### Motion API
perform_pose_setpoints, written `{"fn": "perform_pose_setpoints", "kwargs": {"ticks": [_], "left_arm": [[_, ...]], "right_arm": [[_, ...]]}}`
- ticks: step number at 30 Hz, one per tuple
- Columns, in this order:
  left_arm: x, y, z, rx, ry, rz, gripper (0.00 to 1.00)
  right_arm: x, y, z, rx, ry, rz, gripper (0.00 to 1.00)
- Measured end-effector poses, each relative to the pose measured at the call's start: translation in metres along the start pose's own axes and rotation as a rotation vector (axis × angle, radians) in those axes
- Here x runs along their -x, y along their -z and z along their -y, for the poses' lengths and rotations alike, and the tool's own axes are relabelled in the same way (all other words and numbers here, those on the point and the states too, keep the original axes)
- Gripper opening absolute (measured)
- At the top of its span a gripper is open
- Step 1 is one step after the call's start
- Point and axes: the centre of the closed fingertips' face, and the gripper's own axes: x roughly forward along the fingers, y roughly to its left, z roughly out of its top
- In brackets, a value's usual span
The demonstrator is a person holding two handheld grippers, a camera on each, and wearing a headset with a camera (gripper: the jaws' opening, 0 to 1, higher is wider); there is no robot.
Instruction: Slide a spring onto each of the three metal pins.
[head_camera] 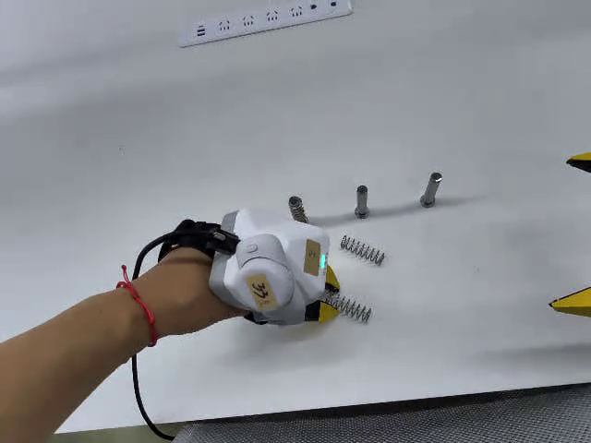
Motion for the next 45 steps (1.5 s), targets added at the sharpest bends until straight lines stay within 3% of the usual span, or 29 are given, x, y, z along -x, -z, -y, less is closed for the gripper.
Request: {"fn": "perform_pose_setpoints", "kwargs": {"ticks": [4,13,20,32,45], "left_arm": [[0.0,0.0,0.001,-0.002,-0.003,-0.015,0.1],[-0.001,-0.004,0.005,0.038,-0.001,0.002,0.1],[0.002,-0.012,0.004,0.114,-0.014,0.061,0.1],[0.019,-0.031,0.01,0.17,-0.062,0.149,0.1],[0.051,-0.061,0.004,0.248,-0.164,0.288,0.1]], "right_arm": [[0.0,-0.001,-0.001,-0.001,0.003,0.002,0.91],[-0.001,-0.002,-0.003,-0.004,0.008,0.006,0.9],[-0.002,-0.005,-0.007,-0.015,0.008,0.013,0.89],[-0.004,-0.018,-0.013,-0.037,0.006,0.057,0.88],[-0.02,-0.066,-0.038,-0.103,-0.022,0.17,0.77]]}}
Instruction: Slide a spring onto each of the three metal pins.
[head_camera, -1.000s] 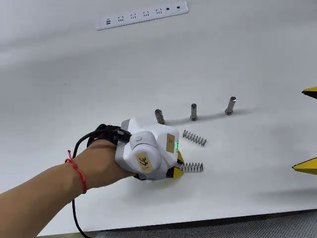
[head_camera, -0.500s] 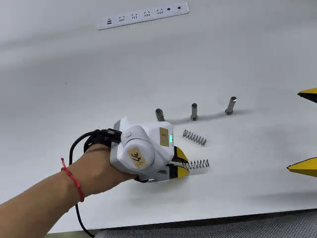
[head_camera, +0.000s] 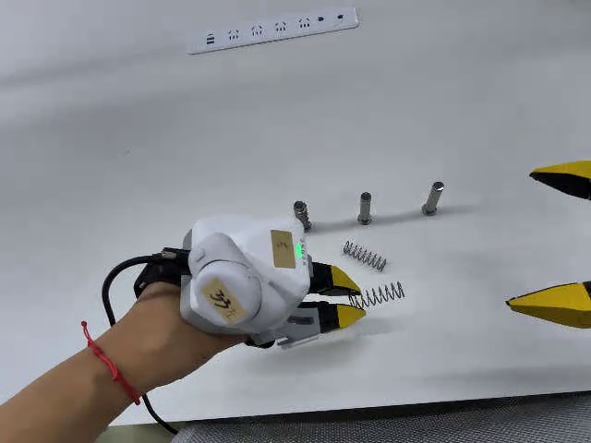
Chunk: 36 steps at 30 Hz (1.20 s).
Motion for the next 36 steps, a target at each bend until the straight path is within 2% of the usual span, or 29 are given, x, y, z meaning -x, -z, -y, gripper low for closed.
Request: {"fn": "perform_pose_setpoints", "kwargs": {"ticks": [2,5,7,9,11,14,21,26,29,33,36], "left_arm": [[0.004,-0.006,-0.001,0.007,-0.015,0.021,0.1],[0.008,-0.016,-0.002,0.025,-0.036,0.06,0.1],[0.012,-0.024,-0.004,0.041,-0.052,0.091,0.1],[0.016,-0.032,-0.007,0.063,-0.069,0.126,0.1],[0.02,-0.04,-0.01,0.082,-0.086,0.159,0.1],[0.025,-0.048,-0.015,0.106,-0.106,0.199,0.1],[0.042,-0.072,-0.027,0.177,-0.157,0.318,0.1],[0.047,-0.079,-0.029,0.189,-0.173,0.351,0.1],[0.049,-0.082,-0.03,0.197,-0.178,0.368,0.1],[0.051,-0.086,-0.03,0.201,-0.182,0.384,0.1],[0.051,-0.088,-0.029,0.197,-0.18,0.388,0.1]], "right_arm": [[-0.007,-0.01,-0.009,-0.052,-0.013,0.038,0.7],[-0.016,-0.017,-0.019,-0.117,-0.02,0.048,0.6],[-0.022,-0.026,-0.023,-0.129,-0.004,0.088,0.54],[-0.028,-0.032,-0.028,-0.207,-0.01,0.113,0.49],[-0.032,-0.041,-0.028,-0.247,0.007,0.164,0.44],[-0.035,-0.044,-0.028,-0.326,0.016,0.192,0.37],[-0.039,-0.063,-0.024,-0.478,0.025,0.311,0.29],[-0.043,-0.067,-0.027,-0.529,0.004,0.334,0.24],[-0.044,-0.074,-0.027,-0.589,-0.012,0.373,0.21],[-0.046,-0.077,-0.028,-0.601,-0.017,0.379,0.19],[-0.046,-0.082,-0.028,-0.616,-0.024,0.404,0.17]]}}
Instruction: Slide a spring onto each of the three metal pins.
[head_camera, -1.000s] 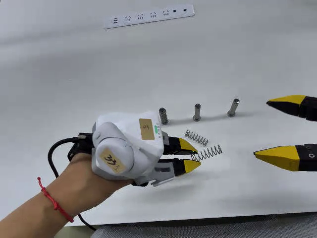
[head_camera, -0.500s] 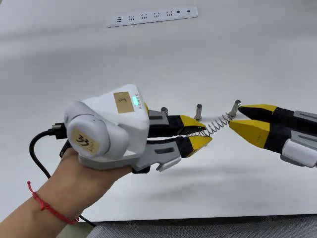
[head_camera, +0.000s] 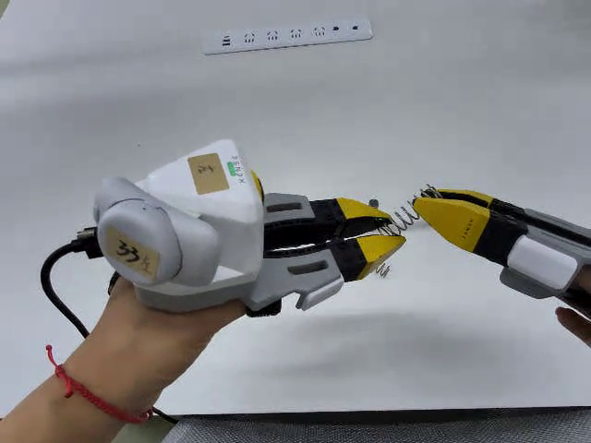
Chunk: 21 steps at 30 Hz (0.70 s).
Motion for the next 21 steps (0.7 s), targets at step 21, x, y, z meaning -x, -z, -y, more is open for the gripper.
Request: {"fn": "perform_pose_setpoints", "kwargs": {"ticks": [21], "left_arm": [[-0.0018,-0.0051,0.0019,0.02,0.005,0.019,0.1]], "right_arm": [[-0.0026,-0.0031,-0.0076,0.063,0.002,-0.041,0.11]]}}
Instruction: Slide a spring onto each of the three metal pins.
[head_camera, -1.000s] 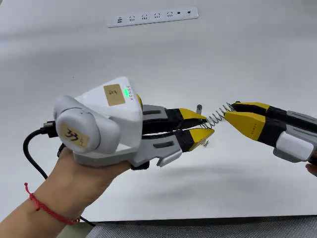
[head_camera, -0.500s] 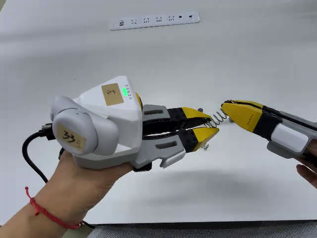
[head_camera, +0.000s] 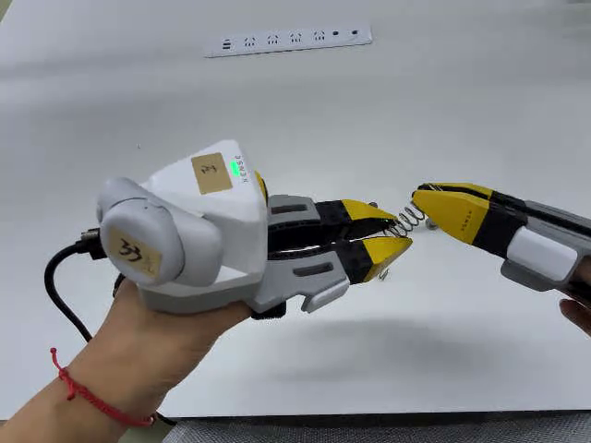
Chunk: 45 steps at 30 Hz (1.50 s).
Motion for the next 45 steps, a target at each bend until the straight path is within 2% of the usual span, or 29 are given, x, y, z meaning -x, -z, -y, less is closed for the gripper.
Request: {"fn": "perform_pose_setpoints", "kwargs": {"ticks": [6,15,26,37,45], "left_arm": [[0.0,0.002,0.002,0.007,0.006,-0.004,0.11],[-0.002,0.007,0.005,0.011,0.019,-0.018,0.12],[-0.003,0.01,0.007,0.005,0.03,-0.03,0.13],[-0.003,0.011,0.01,0.01,0.032,-0.025,0.13],[-0.002,0.012,0.011,0.014,0.034,-0.022,0.12]], "right_arm": [[0.001,0.002,0.002,0.01,-0.001,-0.015,0.11],[0.001,0.006,-0.002,0.072,0.0,-0.062,0.11],[0.0,0.009,-0.009,0.213,-0.006,-0.151,0.11],[-0.003,0.008,-0.017,0.287,-0.019,-0.191,0.11],[-0.002,0.011,-0.017,0.317,-0.02,-0.211,0.11]]}}
